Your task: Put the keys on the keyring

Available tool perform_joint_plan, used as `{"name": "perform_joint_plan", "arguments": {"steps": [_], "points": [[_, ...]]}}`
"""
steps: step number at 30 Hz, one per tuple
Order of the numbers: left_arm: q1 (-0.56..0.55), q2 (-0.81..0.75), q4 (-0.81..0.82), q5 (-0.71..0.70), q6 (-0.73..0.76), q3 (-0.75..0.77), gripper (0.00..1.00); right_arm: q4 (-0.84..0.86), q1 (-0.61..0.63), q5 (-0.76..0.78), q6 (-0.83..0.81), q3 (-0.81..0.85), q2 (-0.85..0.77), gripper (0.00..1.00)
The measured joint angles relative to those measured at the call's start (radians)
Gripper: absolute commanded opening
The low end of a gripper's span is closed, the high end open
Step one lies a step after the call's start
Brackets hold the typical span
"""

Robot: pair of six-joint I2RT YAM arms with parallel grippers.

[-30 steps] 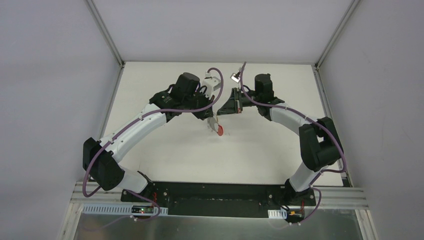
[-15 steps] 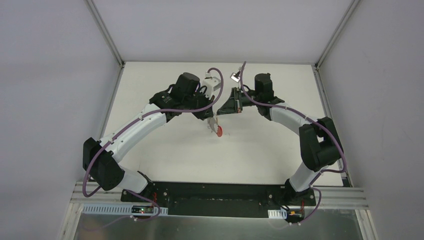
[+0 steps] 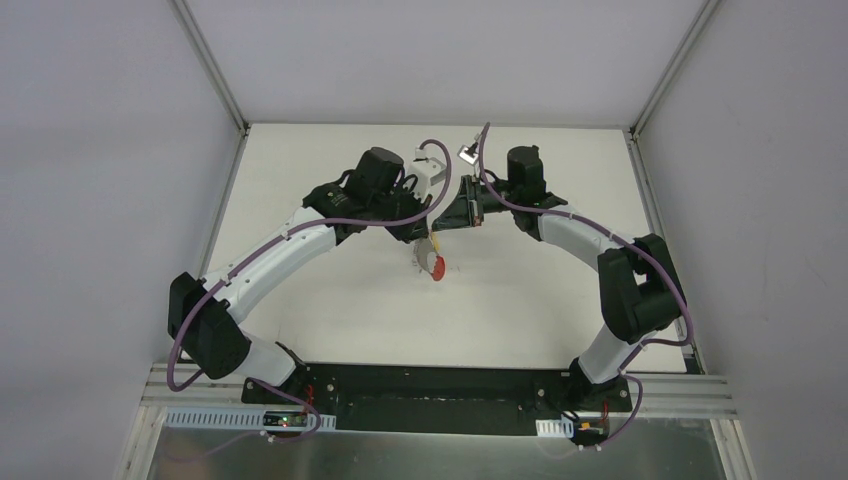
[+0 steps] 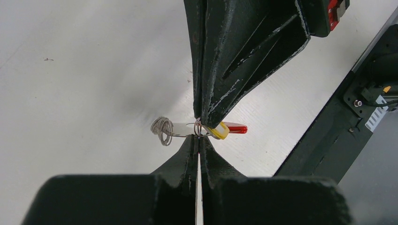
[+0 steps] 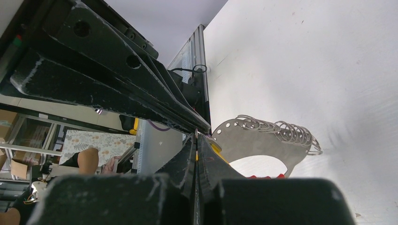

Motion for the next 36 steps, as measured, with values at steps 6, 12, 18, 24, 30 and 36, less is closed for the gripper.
{"name": "perform_joint_plan", "arguments": {"steps": [6,12,18,24,30,36], "points": [[0.0,0.0,0.0,0.002,0.005,0.0,0.0,0.0,-0.002,-0.001,-0.002,0.0,0.0,0.0],[0.0,0.0,0.002,0.002,0.015,0.0,0.0,0.0,-0.016,-0.001,-0.008,0.0,0.0,0.0],[0.0,-0.001,0.003,0.001,0.019,0.0,0.0,-0.011,-0.029,-0.001,-0.032,0.0,0.0,0.0],[0.0,-0.002,0.003,0.001,0.02,0.0,0.0,-0.017,-0.033,-0.002,-0.04,0.0,0.0,0.0],[0.0,-0.002,0.003,0.0,0.022,0.0,0.0,-0.025,-0.032,-0.014,-0.056,0.0,0.0,0.0],[0.0,-0.002,0.003,-0.01,0.024,0.0,0.0,-0.009,-0.03,-0.044,-0.036,0.0,0.0,0.0]]}}
